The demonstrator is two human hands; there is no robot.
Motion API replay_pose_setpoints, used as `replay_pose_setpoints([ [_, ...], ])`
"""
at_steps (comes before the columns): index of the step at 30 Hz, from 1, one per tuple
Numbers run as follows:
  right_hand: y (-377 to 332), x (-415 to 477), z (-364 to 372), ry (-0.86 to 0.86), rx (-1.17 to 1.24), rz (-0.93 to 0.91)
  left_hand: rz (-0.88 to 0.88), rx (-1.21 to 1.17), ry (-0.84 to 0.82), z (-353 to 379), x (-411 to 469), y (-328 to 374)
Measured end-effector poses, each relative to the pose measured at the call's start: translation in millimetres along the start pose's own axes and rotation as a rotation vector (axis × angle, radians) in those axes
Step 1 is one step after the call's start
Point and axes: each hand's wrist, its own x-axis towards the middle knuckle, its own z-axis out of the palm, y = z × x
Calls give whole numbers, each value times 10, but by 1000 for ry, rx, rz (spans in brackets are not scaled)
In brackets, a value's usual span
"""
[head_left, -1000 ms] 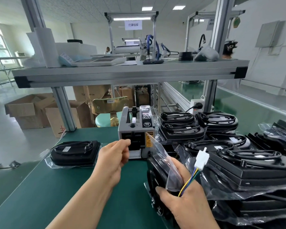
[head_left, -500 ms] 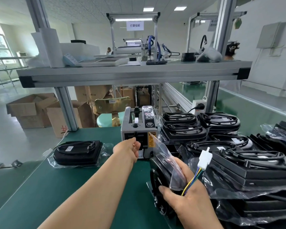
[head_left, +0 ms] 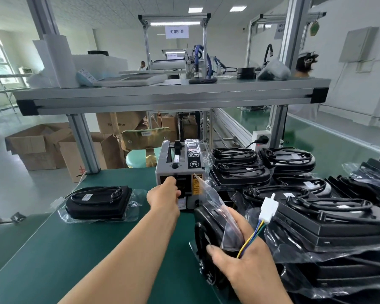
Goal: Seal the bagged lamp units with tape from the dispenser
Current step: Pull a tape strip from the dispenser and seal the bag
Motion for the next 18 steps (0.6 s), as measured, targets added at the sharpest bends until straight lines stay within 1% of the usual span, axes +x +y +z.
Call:
replay_pose_setpoints([
  [1, 4, 3, -7, -2, 2, 1, 29, 56, -63, -72, -100, 51],
  [2, 4, 4, -10, -2, -4, 0, 67, 122, -170, -168, -187, 94],
  [5, 14, 10, -13, -18, 5, 6, 181, 239, -586, -493, -581, 278],
  [6, 28, 10, -12, -37, 18, 11, 207, 284, -693, -579, -720, 333],
  [7, 43, 8, -9, -55, 28, 14, 238, 347, -759, -641, -847, 379],
  [9, 55, -3, -7, -70, 45, 15, 284, 443, -791, -690, -1013, 412],
  [12, 53, -10, 8, -67, 28, -6, 320, 529, -741, -661, -1138, 409],
  [14, 61, -6, 18, -64, 26, -8, 319, 560, -706, -624, -1162, 380],
  [18, 66, -11, 44, -56, 38, 5, 328, 558, -702, -572, -1190, 335],
])
